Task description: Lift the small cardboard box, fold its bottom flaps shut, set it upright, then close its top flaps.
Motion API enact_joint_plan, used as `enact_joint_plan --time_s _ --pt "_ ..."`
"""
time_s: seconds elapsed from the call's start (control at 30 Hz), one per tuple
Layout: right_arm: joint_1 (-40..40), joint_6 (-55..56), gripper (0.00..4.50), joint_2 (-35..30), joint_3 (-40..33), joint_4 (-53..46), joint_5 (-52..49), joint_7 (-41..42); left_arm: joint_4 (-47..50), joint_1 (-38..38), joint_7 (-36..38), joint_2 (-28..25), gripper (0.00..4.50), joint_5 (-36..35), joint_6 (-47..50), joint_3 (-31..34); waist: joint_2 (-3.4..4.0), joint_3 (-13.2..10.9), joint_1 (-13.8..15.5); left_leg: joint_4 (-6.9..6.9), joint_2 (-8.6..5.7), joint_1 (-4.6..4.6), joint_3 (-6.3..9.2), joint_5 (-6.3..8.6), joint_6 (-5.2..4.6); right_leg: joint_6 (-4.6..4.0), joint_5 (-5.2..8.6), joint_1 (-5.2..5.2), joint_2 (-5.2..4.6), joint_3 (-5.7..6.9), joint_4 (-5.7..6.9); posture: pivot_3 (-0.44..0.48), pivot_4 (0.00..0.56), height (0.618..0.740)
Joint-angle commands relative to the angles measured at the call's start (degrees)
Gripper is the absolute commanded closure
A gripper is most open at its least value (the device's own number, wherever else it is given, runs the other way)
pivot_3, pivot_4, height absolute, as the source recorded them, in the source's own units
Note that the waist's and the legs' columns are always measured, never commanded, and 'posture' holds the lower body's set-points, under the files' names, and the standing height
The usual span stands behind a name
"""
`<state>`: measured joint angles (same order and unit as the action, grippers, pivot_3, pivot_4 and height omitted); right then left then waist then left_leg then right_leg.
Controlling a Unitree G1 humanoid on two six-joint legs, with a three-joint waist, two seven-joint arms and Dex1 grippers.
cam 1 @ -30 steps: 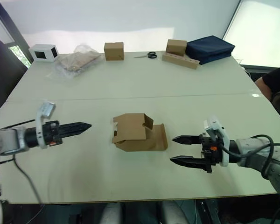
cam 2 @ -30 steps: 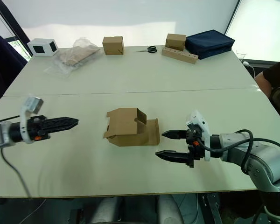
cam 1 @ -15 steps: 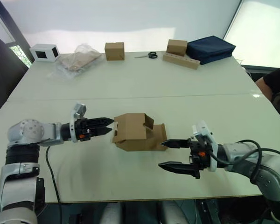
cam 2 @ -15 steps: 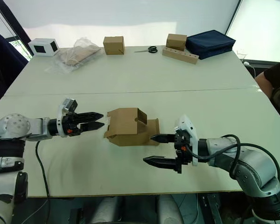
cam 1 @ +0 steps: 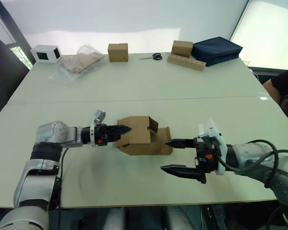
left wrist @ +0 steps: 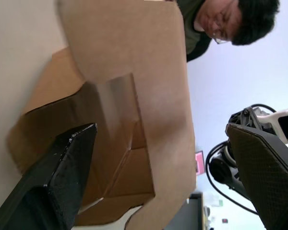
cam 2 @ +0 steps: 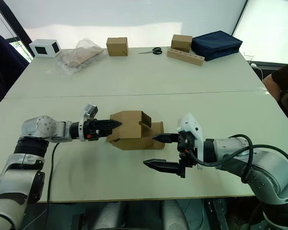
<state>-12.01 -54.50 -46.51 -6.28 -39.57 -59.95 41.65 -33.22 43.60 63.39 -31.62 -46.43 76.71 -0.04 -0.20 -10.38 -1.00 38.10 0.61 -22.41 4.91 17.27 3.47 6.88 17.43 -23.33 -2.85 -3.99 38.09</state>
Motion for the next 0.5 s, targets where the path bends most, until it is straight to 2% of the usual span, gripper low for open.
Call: enact_joint_plan --time_s 0.03,0.33,0.5 --pt "-0.1 -0.7 0.00 -1.1 -2.6 -2.4 -2.6 -2.9 -1.9 1.9 2.0 1.2 0.08 0.9 -0.9 0.9 0.00 0.0 0.0 0.00 0.00 0.00 0.00 0.00 -0.01 0.00 0.00 0.00 0.00 0.00 0.00 0.000 0.150 0.740" --pt "5.6 -1.0 0.00 -7.3 -6.8 -1.8 -0.3 -3.4 -3.1 3.7 3.2 3.5 0.08 2.1 -1.4 1.7 0.00 0.0 0.1 0.01 -0.02 0.00 -0.01 0.03 -0.06 0.00 0.00 0.01 0.00 0.00 0.00 0.000 0.150 0.740" --pt "6.0 -0.7 0.00 -8.0 -8.5 -1.6 -0.9 -3.8 -3.4 3.9 3.6 4.2 0.08 2.9 -1.7 1.4 0.00 0.0 -0.1 0.01 0.00 0.00 0.01 0.03 -0.06 0.00 0.00 0.00 0.03 -0.01 0.01 0.000 0.150 0.740"
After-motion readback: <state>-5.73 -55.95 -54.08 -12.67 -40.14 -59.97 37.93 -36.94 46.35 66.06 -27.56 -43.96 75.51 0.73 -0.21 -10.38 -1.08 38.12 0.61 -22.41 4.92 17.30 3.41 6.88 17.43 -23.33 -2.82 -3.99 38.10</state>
